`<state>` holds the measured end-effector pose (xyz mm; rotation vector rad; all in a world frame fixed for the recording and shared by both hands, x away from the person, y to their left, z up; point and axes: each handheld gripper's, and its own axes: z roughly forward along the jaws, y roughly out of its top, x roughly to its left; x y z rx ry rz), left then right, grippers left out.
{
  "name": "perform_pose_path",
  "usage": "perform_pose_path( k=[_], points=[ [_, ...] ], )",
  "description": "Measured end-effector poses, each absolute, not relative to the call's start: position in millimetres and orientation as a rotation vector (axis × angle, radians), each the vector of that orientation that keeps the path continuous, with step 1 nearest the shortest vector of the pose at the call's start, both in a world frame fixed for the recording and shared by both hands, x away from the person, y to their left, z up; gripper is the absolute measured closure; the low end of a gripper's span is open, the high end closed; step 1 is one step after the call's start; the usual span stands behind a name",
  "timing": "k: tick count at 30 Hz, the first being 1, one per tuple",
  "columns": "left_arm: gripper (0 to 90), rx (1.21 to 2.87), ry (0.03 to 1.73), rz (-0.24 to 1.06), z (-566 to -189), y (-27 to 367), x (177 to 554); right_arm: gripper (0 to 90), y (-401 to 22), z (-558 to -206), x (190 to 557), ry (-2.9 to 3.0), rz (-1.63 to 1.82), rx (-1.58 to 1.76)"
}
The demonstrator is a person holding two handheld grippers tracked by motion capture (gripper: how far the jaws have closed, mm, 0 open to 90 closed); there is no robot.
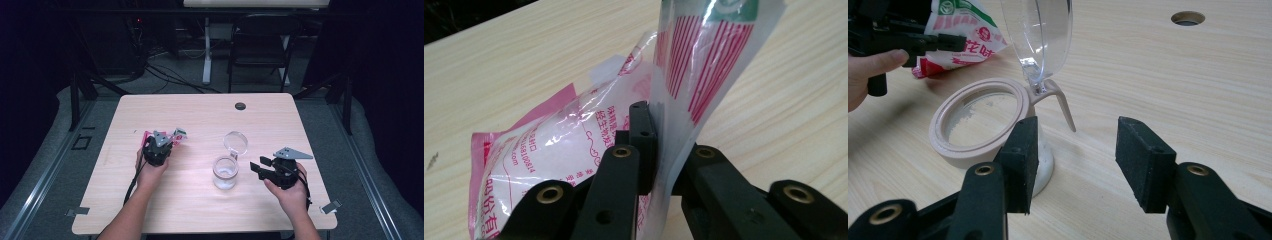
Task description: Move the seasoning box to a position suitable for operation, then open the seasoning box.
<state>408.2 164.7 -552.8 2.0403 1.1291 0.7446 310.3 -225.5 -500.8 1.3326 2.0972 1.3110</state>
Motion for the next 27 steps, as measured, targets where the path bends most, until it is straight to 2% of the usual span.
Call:
perform_pose_path(
  k=[3,14,22,27],
  points=[
    [88.4,1.965,1.179,0.685,-545.6,175.7,407.3,51.7,-224.9,-500.8,310.3,2.093,1.315,1.333],
    [90.0,1.852,1.236,0.646,-530.8,199.1,403.4,51.7,-224.7,-499.2,311.8,2.093,1.315,1.329],
    [90.0,1.754,1.267,0.662,-514.7,218.6,396.6,51.7,-223.5,-499.0,312.7,2.101,1.319,1.317],
    [90.0,1.748,1.269,0.671,-503.9,230.5,397.2,51.7,-223.5,-498.8,313.3,2.097,1.327,1.32]
  ],
)
